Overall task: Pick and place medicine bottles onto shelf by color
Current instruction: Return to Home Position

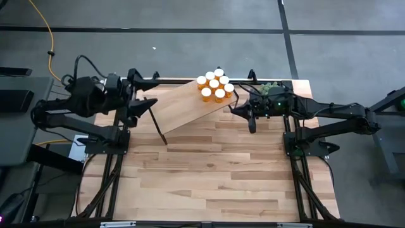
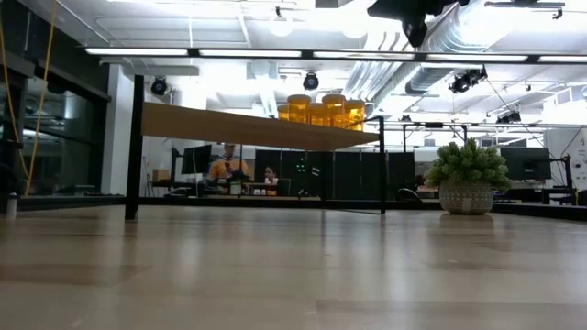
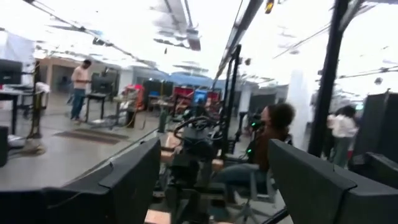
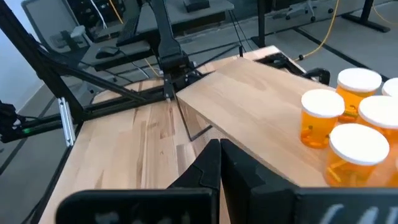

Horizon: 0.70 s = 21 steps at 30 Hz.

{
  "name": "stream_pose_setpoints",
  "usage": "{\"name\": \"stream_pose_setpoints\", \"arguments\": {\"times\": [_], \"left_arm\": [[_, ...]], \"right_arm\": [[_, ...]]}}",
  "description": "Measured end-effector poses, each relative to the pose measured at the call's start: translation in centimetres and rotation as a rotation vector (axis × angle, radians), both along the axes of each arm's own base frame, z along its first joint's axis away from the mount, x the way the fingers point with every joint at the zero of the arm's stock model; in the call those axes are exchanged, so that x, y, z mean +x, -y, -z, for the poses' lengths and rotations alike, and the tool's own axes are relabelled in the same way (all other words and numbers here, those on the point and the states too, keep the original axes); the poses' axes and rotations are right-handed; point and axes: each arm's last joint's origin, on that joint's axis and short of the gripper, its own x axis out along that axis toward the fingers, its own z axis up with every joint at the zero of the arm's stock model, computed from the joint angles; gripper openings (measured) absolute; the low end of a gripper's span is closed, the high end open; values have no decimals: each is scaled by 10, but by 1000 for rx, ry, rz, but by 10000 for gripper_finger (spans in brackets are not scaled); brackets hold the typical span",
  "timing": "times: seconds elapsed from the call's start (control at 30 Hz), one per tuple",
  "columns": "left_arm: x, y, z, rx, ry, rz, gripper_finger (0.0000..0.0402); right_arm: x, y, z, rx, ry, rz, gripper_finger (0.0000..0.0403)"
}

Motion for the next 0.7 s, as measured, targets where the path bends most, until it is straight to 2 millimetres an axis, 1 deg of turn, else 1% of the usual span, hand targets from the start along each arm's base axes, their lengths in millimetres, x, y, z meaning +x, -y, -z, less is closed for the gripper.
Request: {"name": "stream_pose_setpoints", "arguments": {"times": [0.2,0.37,0.53,0.7], "left_arm": [[-19,10,30,-29,61,81,287],[-36,16,51,-33,114,126,287],[-53,17,62,-32,152,145,287],[-66,18,67,-16,182,162,287]], "right_arm": [[-3,0,8,15,-86,2,0],[-3,0,7,42,-79,14,0],[-2,0,5,50,-55,18,0],[-2,0,5,61,-54,22,0]]}}
